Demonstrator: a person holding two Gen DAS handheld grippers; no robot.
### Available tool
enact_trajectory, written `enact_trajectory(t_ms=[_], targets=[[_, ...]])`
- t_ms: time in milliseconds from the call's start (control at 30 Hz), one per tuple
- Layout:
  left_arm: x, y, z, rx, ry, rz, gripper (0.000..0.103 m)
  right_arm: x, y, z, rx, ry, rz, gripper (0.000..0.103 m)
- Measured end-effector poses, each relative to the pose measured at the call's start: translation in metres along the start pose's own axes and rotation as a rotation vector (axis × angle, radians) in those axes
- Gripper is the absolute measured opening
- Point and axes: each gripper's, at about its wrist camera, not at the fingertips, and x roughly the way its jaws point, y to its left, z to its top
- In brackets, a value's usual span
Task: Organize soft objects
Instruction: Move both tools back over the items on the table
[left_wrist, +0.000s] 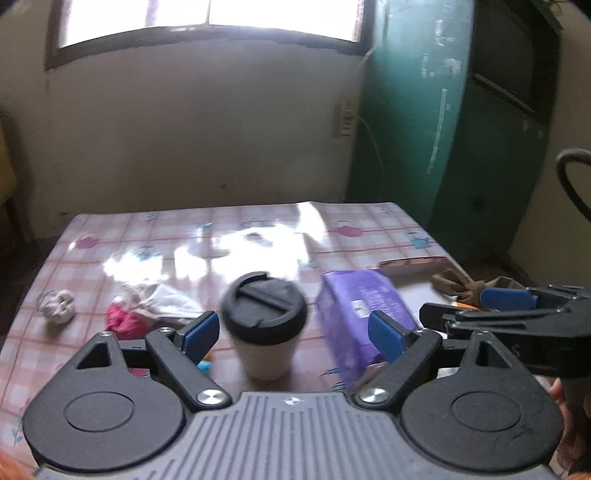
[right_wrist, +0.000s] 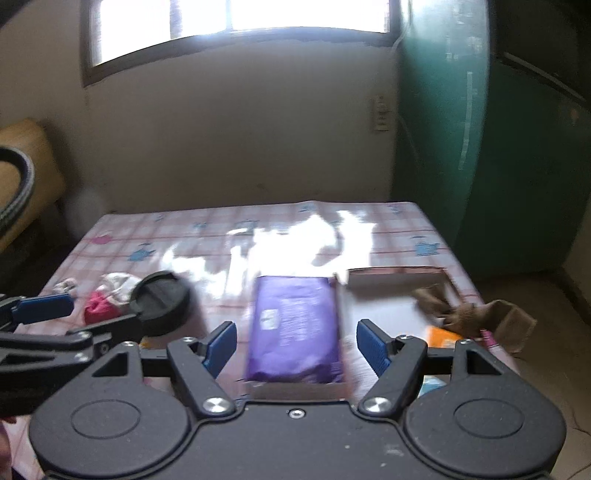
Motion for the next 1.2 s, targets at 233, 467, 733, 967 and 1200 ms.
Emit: enact_trajectory(t_ms=[233, 467, 733, 967, 1200], targets=[[-0.013, 0.038, -0.010, -0.068, -0.012, 0.022, 0.090, 0.007, 0.041, -0.007, -0.014, 0.018, 0.047, 0.084], [-0.025, 0.081, -0.028, -0.146, -0.006, 0.074, 0.090, 0.019, 0.085, -0.022, -0.039, 0.036, 0.101, 0.085], [-0.029, 0.123, -0.048, -0.202, 0.024, 0.143, 0.090, 0.038, 0.128, -0.044, -0.061, 0.086, 0.168, 0.085], [-0.025, 0.142, -0.060, -0.228, 0.041, 0.164, 0.090, 0.050, 0.149, -0.056, -0.074, 0.112, 0.199, 0.085], [-0.007, 0.167, -0.078, -0.261, 0.089, 0.206, 0.091, 0.065, 0.145, -0.072, -0.043, 0.159, 0.196, 0.085]])
